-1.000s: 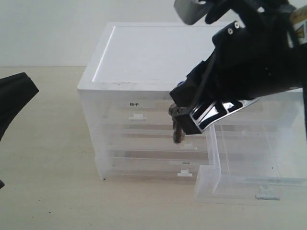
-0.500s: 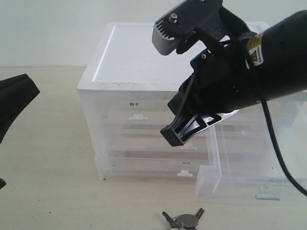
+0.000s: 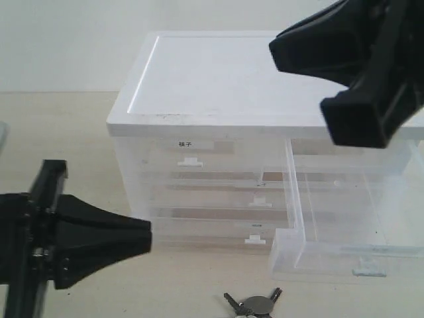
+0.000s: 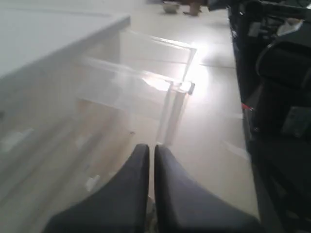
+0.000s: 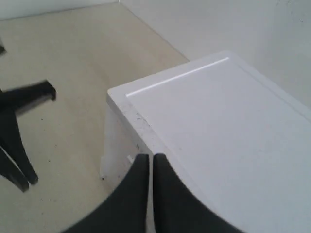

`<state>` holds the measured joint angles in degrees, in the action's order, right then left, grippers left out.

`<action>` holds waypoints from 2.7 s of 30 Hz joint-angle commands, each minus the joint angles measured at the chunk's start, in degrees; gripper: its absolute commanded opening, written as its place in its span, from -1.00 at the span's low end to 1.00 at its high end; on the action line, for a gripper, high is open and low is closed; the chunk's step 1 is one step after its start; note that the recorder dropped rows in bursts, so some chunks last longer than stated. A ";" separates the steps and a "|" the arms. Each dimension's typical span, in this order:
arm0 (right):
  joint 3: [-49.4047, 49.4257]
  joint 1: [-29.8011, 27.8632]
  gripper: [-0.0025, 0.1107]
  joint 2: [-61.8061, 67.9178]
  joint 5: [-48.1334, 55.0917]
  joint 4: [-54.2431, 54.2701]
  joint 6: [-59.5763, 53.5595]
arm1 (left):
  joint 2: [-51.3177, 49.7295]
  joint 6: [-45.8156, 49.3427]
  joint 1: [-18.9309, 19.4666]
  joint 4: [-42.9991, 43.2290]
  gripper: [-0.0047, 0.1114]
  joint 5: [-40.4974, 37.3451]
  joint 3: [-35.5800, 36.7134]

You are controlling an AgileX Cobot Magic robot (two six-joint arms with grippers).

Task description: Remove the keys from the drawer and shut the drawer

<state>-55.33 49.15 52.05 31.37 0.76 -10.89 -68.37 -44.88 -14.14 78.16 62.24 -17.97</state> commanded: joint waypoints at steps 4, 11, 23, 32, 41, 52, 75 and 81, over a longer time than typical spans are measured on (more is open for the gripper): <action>-0.32 -0.01 -0.96 -4.97 1.31 -0.09 -0.32 | -21.75 3.60 -22.89 -5.13 -0.84 -25.09 -9.32; -0.32 -0.01 -0.96 -5.66 2.52 -0.09 -0.01 | -30.27 5.73 -29.05 -5.37 -0.84 -18.70 -13.67; 2.10 -0.01 -0.96 -5.66 0.63 -0.76 0.11 | -30.12 23.45 -33.04 -25.93 -0.84 -12.87 -16.92; 2.10 -0.01 -0.96 -5.66 0.50 -0.45 0.46 | -30.12 24.76 -33.04 -30.59 -0.84 -11.90 -19.28; 2.10 -0.01 -0.96 -5.66 0.50 -0.42 0.89 | -30.12 29.05 -33.04 -39.27 -0.84 -10.17 -19.44; 2.10 -0.01 -0.96 -5.66 0.50 -0.42 1.36 | -30.12 35.54 -33.04 -52.71 -0.84 -8.39 -19.44; 2.10 -0.01 -0.96 -5.66 1.17 -0.42 1.36 | -30.12 76.34 -53.38 -95.52 -0.84 -15.20 -19.44; 2.10 -0.01 -0.96 -5.66 1.17 -0.42 1.36 | -32.28 88.20 -57.10 -111.01 -0.84 -7.23 -19.44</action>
<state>-53.52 49.15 46.60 32.52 0.41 -9.73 -99.27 39.25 -70.64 -25.59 51.52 -37.15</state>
